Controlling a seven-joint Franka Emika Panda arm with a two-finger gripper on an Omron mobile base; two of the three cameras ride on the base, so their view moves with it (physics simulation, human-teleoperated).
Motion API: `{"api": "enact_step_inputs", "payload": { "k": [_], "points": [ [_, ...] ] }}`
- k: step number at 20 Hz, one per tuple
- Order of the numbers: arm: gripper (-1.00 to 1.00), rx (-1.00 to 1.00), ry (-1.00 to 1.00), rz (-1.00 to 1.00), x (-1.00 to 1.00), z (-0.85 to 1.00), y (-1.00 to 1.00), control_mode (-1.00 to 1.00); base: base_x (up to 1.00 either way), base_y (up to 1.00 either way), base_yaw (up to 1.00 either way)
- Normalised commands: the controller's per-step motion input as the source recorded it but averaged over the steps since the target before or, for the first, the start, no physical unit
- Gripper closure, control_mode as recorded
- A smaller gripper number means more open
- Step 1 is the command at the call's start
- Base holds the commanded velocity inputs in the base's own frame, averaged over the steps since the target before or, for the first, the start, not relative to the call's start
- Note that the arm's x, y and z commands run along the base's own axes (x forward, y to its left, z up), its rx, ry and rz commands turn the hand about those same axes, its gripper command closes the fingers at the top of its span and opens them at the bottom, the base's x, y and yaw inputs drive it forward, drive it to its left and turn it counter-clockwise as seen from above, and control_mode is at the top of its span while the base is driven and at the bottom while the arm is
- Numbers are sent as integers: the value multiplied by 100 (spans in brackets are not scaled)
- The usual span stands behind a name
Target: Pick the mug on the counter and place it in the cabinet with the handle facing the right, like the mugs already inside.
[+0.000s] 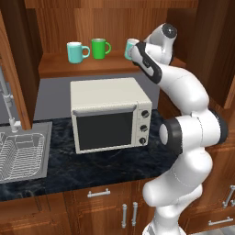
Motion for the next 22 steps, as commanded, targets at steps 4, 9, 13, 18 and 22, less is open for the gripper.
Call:
{"api": "enact_step_inputs", "payload": {
  "k": [4, 9, 13, 18, 22],
  "points": [
    [100, 0, 0, 10, 28, 0, 0, -100, 0, 0, 0],
    [100, 0, 0, 9, 12, 0, 2, -100, 0, 0, 0],
    [100, 0, 0, 8, 1, 0, 1, -100, 0, 0, 0],
    [100, 0, 0, 11, 9, 0, 0, -100, 0, 0, 0],
    [100, 0, 0, 12, 19, 0, 0, -100, 0, 0, 0]
  ]
}}
